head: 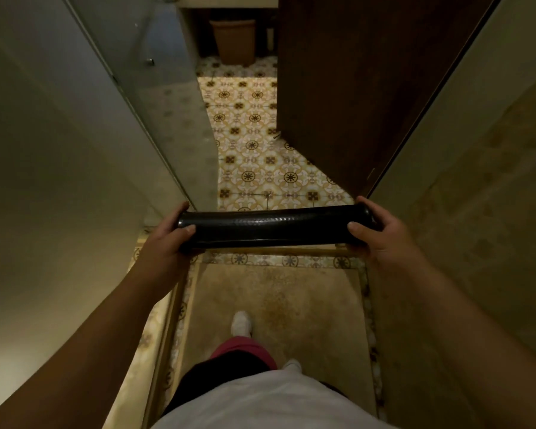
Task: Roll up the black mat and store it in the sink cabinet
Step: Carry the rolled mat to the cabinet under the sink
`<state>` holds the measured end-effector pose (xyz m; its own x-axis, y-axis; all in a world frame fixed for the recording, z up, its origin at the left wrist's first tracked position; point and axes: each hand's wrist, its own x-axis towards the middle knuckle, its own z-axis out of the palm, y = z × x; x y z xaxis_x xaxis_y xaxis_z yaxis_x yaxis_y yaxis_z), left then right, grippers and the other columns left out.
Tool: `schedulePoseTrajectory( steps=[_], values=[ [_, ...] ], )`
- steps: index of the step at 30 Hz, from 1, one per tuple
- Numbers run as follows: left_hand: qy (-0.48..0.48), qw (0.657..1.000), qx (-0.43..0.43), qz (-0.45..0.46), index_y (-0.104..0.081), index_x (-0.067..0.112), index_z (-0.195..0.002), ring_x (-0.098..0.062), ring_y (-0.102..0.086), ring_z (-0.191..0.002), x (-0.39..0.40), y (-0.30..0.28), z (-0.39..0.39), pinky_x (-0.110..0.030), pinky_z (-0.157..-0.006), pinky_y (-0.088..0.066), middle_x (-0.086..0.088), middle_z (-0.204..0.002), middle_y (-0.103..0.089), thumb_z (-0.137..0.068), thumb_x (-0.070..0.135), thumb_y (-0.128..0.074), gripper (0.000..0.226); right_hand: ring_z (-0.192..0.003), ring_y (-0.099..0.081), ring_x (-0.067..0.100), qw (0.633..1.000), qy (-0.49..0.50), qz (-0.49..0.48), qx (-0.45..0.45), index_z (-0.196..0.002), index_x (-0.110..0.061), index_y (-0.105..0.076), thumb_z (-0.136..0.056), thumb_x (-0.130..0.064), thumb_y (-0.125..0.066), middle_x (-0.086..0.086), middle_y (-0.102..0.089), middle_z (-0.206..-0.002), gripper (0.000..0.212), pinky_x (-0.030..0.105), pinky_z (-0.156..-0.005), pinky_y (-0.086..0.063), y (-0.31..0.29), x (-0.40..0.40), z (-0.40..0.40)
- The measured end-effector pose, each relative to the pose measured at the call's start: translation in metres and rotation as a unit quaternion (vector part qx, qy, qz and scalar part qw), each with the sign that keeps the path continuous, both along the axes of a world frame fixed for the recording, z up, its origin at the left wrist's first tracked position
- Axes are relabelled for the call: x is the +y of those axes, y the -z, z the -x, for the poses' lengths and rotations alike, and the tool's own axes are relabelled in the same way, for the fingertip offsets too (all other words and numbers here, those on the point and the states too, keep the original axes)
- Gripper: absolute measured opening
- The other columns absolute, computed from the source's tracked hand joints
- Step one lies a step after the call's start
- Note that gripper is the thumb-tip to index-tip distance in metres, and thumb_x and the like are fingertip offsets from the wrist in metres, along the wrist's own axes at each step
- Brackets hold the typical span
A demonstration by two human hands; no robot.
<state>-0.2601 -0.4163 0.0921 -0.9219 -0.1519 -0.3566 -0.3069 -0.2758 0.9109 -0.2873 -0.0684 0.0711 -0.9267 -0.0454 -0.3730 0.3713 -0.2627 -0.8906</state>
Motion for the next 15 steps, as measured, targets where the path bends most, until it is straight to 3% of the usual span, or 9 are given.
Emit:
schedulePoseTrajectory(
  steps=[2,5,7,9,12,15],
  values=[
    [-0.012,1.000,0.018,0.007,-0.040,0.014,-0.142,-0.030,-0.054,-0.114,-0.001,0.003,0.013,-0.046,-0.098,-0.046,-0.007,-0.126,-0.049,-0.095,0.002,-0.044,0.048,-0.099,-0.066,0.028,1.000,0.011,-0.005,-0.006,-0.116,-0.037,-0.063,-0.070,-0.012,-0.074,0.001,-0.050,-0.124,0.054,0.035,-0.069,-0.059,0.002,-0.002,0.010],
    [0.002,0.999,0.044,0.024,-0.060,0.017,-0.118,-0.026,-0.062,-0.106,-0.005,0.009,0.036,-0.039,-0.087,-0.054,-0.007,-0.112,-0.063,-0.095,0.008,-0.048,0.027,-0.092,-0.071,0.025,0.999,0.033,0.008,-0.011,-0.124,-0.035,-0.056,-0.070,-0.012,-0.074,0.003,-0.054,-0.119,0.061,0.032,-0.067,-0.057,0.007,-0.009,0.029],
    [0.000,0.998,0.049,0.038,-0.065,0.023,-0.106,-0.020,-0.066,-0.098,-0.010,0.013,0.058,-0.036,-0.082,-0.054,-0.001,-0.102,-0.069,-0.096,0.009,-0.048,0.025,-0.087,-0.072,0.021,0.998,0.053,0.014,-0.014,-0.119,-0.035,-0.055,-0.071,-0.011,-0.074,0.004,-0.057,-0.113,0.058,0.030,-0.065,-0.057,0.010,-0.018,0.047],
    [-0.004,0.997,0.051,0.054,-0.064,0.022,-0.106,-0.014,-0.066,-0.093,-0.018,0.021,0.084,-0.033,-0.079,-0.055,0.003,-0.097,-0.070,-0.096,0.009,-0.046,0.024,-0.086,-0.072,0.019,0.998,0.060,0.005,-0.016,-0.114,-0.032,-0.058,-0.075,-0.009,-0.073,0.004,-0.059,-0.111,0.048,0.028,-0.064,-0.057,0.014,-0.028,0.069],
    [0.002,0.996,0.038,0.076,-0.059,0.015,-0.116,-0.018,-0.062,-0.098,-0.035,0.032,0.133,-0.034,-0.081,-0.053,-0.004,-0.105,-0.063,-0.097,0.011,-0.046,0.023,-0.095,-0.068,0.023,0.997,0.077,-0.010,-0.027,-0.117,-0.027,-0.058,-0.076,-0.011,-0.073,0.002,-0.059,-0.113,0.047,0.027,-0.067,-0.056,0.018,-0.046,0.111],
    [0.029,0.995,0.037,0.083,-0.062,0.017,-0.111,-0.015,-0.063,-0.093,-0.049,0.034,0.171,-0.037,-0.082,-0.051,-0.004,-0.101,-0.064,-0.097,0.008,-0.043,0.025,-0.101,-0.065,0.024,0.996,0.084,-0.015,-0.033,-0.116,-0.028,-0.058,-0.079,-0.010,-0.071,0.003,-0.059,-0.115,0.043,0.027,-0.068,-0.056,0.020,-0.058,0.143]
  ],
)
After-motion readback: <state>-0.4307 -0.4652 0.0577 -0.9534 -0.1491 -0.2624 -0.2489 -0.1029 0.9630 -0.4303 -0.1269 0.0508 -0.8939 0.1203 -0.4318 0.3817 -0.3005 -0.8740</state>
